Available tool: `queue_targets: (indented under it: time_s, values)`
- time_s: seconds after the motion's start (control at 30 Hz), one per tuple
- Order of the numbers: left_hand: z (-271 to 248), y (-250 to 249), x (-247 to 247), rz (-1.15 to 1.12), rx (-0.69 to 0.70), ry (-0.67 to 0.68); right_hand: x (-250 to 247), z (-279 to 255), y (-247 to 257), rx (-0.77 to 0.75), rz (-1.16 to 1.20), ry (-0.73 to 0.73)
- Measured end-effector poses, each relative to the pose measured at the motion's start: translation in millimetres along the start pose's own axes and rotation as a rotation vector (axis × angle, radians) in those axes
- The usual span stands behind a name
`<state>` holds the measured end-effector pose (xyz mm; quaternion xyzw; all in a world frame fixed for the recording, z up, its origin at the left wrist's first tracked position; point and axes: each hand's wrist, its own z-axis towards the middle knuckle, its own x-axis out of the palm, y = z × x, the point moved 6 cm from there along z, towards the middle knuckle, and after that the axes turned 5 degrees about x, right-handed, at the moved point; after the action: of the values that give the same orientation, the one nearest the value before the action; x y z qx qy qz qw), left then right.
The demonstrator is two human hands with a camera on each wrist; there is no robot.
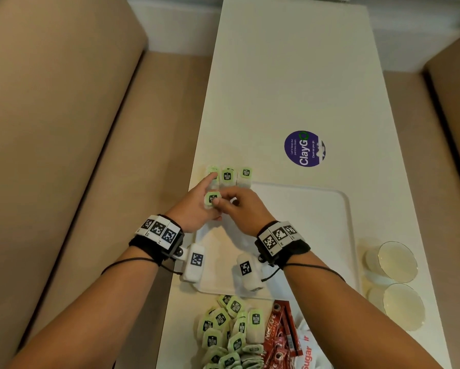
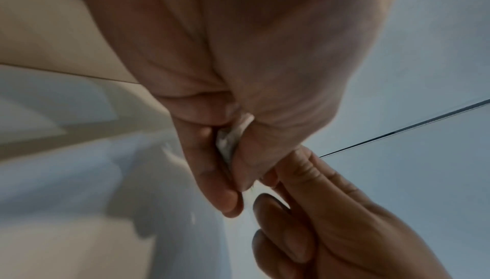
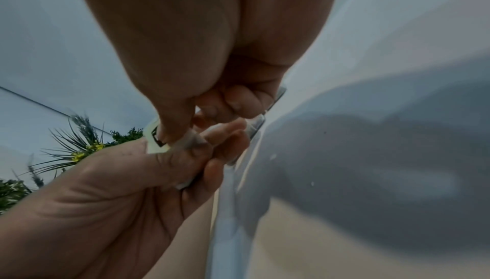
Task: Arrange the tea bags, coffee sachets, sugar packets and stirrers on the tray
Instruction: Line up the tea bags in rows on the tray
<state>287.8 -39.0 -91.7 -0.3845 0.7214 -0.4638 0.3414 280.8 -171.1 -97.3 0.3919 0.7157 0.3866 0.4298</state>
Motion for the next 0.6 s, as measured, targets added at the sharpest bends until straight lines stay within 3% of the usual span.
queue_targets:
  time_s: [0.1,0.23,0.6]
  values:
    - [3,3,-2,-0.057,0.038,-0.031,-11,-2,-1,0.016,-0.014,-0.092]
    - [5,7,-10,-0.059,0.058,-0.185,-19,-5,-1,-0.014,-0.026,-0.168]
    - [10,4,-1,-0.068,0.044,-0.235,-30,-5,-18,0.038,0.039,-0.17]
